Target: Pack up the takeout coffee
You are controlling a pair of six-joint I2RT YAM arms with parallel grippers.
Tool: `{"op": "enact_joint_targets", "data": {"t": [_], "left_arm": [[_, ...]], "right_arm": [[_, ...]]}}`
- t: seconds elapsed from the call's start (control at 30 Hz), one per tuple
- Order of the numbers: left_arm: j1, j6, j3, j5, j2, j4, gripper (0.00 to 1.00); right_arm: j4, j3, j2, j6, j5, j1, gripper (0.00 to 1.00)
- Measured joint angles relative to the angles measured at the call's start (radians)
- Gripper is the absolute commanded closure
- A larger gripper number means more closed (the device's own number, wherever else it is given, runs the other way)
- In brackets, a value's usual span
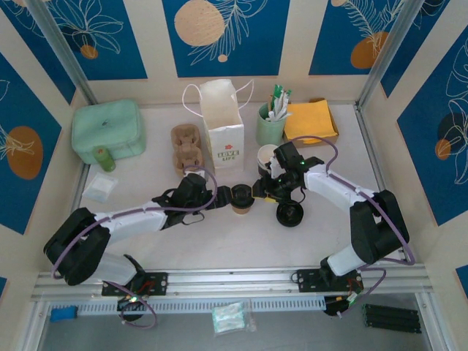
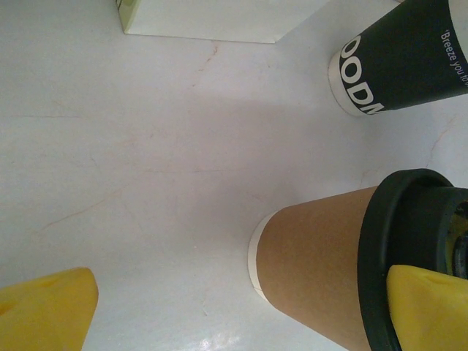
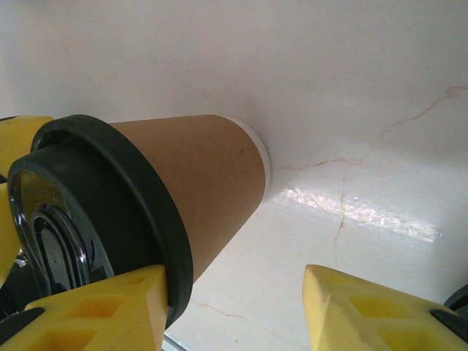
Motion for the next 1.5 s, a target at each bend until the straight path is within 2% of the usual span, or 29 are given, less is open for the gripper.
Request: {"op": "enact_joint_targets", "data": {"t": [0.77,0.97,1.33,1.5], "left_arm": [[0.000,0.034,0.061,0.002,-0.002,-0.119,0.01],[0.000,0.036,0.073,0.002,-0.025,-0.163,0.00],[0.016,0.040,0.134,0.000,-0.150,-0.219,0.01],[0.085,0.048,0.135,-0.021,-0.223,-0.292,0.01]], "right_arm": [[-0.103,0.125,0.003,-0.013,0.042,0.016,0.43],[-0.135,0.137,-0.037,-0.015,0.052,0.022,0.38],[-0.254,0.332,0.007,-0.073,0.178,0.180,0.29],[-0.317,0.413,0.106,-0.090,0.262,0.250,0.24]]}}
